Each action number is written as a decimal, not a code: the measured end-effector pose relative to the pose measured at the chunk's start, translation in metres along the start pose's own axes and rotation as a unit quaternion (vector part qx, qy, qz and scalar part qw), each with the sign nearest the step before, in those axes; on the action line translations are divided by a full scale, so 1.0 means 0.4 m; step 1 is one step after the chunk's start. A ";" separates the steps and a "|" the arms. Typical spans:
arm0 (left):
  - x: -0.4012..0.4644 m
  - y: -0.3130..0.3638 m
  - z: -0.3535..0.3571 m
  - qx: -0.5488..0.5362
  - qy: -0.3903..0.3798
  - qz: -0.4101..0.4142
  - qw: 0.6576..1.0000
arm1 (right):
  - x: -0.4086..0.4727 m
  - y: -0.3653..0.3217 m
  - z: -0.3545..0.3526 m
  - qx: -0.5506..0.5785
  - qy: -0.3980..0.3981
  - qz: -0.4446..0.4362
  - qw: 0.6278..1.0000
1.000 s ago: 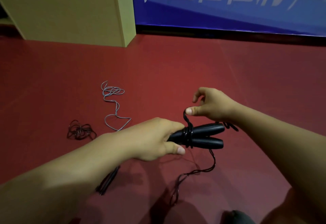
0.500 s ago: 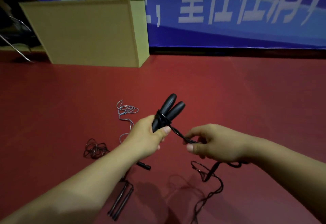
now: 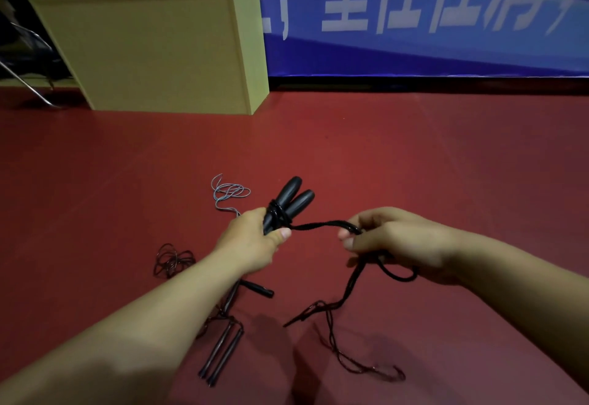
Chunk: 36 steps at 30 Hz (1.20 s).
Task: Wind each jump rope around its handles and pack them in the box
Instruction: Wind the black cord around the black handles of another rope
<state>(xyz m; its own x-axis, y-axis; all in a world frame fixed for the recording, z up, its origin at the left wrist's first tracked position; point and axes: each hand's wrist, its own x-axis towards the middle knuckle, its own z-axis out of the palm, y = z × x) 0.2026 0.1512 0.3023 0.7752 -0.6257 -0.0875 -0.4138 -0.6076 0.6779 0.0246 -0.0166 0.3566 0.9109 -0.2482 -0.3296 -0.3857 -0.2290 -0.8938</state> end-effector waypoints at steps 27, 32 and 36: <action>-0.046 0.040 -0.008 -0.149 -0.084 -0.081 0.982 | 0.000 -0.003 -0.013 -0.171 0.017 -0.107 0.979; -0.052 0.041 0.023 -0.004 -0.113 -0.006 0.994 | 0.011 -0.002 -0.003 -0.166 -0.008 -0.125 0.978; -0.075 0.070 0.027 0.057 -0.237 0.053 0.968 | 0.015 -0.011 -0.010 -0.166 0.049 -0.165 0.971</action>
<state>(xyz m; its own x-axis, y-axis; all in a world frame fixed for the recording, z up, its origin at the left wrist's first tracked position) 0.1626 0.1478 0.3159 0.4310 -0.8249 -0.3657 -0.5502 -0.5615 0.6181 0.0311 -0.0208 0.3598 0.9809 -0.1946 0.0037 -0.1157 -0.5984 -0.7928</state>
